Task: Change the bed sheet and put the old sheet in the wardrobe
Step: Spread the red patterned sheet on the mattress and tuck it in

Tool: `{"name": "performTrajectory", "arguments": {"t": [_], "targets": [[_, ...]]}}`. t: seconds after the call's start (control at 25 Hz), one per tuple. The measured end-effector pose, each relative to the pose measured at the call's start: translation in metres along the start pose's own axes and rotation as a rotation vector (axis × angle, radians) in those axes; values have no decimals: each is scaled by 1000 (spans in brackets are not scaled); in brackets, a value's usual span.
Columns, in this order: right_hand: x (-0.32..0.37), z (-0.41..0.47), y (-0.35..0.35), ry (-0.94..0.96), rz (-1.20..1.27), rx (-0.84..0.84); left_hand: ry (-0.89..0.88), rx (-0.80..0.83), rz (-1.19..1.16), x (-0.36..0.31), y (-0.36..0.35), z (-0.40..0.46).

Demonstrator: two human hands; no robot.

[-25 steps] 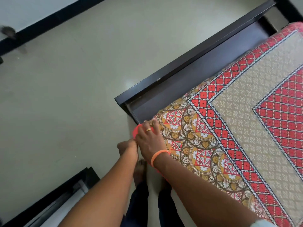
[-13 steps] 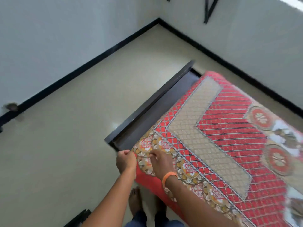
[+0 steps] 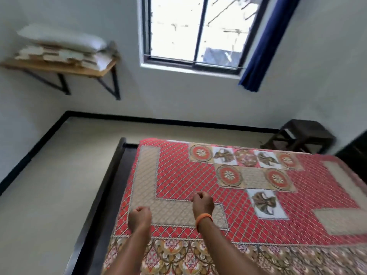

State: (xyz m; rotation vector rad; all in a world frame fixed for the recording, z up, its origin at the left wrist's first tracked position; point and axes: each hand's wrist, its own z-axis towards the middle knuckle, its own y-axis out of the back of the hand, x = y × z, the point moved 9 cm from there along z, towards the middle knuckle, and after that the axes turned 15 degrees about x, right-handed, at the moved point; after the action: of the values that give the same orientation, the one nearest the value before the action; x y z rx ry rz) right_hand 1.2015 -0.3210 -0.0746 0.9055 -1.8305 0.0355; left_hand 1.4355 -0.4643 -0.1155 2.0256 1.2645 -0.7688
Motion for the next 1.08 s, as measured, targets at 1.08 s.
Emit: {"name": "performTrajectory", "arguments": {"t": [1.08], "targets": [[25, -193, -48, -120, 416, -774, -194, 898, 332, -95, 21, -9]]}}
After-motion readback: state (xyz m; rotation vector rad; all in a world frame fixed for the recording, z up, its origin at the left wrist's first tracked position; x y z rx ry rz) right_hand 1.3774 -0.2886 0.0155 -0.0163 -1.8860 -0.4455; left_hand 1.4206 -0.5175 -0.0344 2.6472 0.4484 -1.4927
